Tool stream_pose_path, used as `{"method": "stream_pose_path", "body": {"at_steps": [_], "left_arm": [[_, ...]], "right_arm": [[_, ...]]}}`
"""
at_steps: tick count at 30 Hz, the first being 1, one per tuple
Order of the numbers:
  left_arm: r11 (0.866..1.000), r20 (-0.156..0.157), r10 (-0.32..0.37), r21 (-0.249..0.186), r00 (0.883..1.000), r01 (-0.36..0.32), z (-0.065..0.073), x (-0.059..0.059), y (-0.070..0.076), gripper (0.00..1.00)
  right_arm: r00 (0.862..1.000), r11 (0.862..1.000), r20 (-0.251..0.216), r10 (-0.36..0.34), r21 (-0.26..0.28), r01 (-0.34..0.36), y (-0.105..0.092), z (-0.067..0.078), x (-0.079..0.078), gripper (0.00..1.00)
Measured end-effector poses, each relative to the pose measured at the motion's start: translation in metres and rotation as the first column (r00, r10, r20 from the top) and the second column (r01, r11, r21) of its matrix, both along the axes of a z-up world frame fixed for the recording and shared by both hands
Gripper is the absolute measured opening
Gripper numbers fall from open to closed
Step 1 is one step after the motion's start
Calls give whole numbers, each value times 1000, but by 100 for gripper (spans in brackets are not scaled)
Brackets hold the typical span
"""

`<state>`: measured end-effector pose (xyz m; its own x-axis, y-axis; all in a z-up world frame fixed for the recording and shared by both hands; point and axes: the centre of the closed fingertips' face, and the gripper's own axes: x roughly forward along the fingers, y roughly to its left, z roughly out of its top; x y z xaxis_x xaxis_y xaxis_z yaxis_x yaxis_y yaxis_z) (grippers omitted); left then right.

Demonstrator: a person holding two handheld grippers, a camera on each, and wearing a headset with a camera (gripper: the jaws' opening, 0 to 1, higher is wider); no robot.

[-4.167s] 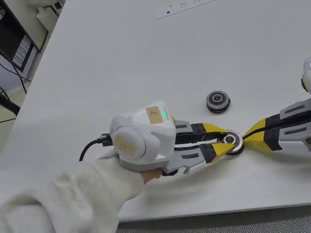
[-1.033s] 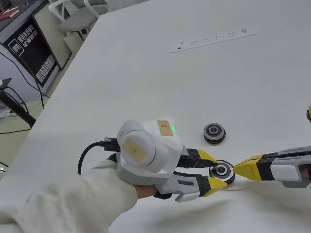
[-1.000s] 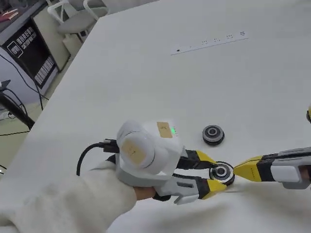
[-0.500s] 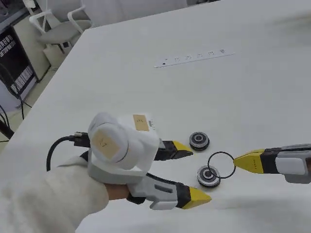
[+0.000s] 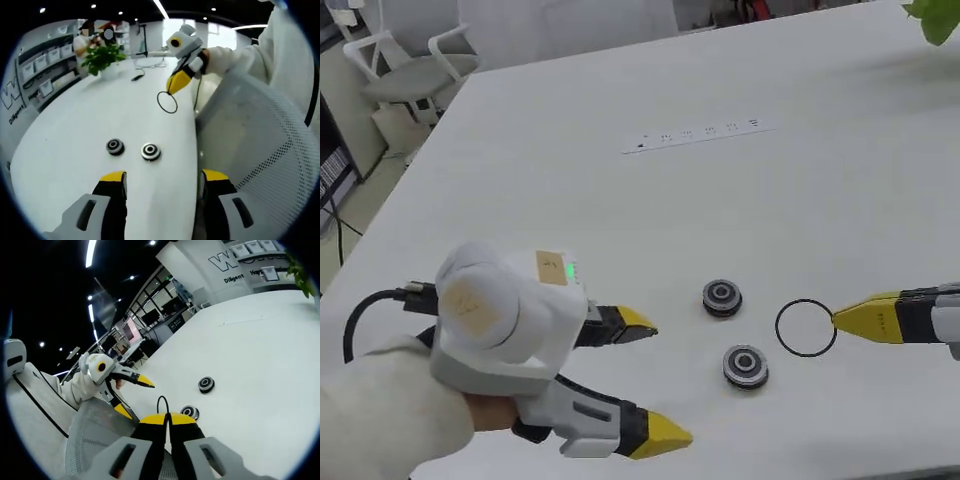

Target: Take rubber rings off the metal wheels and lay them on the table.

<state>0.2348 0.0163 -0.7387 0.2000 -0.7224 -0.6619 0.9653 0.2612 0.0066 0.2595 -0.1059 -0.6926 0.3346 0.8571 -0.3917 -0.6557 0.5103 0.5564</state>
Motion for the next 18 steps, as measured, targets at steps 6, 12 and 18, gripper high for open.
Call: {"method": "stream_pose_path", "body": {"at_steps": [6, 12, 18], "left_arm": [[1000, -2, -4, 7, 1000, 4, 0, -4, 17, 62], [1000, 2, 4, 1, 1000, -4, 5, -5, 32, 62], [1000, 2, 20, 6, 1000, -20, 1, -6, 49, 62]], "right_arm": [[999, 1000, 29, -15, -23, 16, 3, 11, -5, 0], [999, 999, 49, -6, -33, 7, 16, 20, -5, 0], [998, 999, 67, 12, -47, -9, 32, 28, -4, 0]]}}
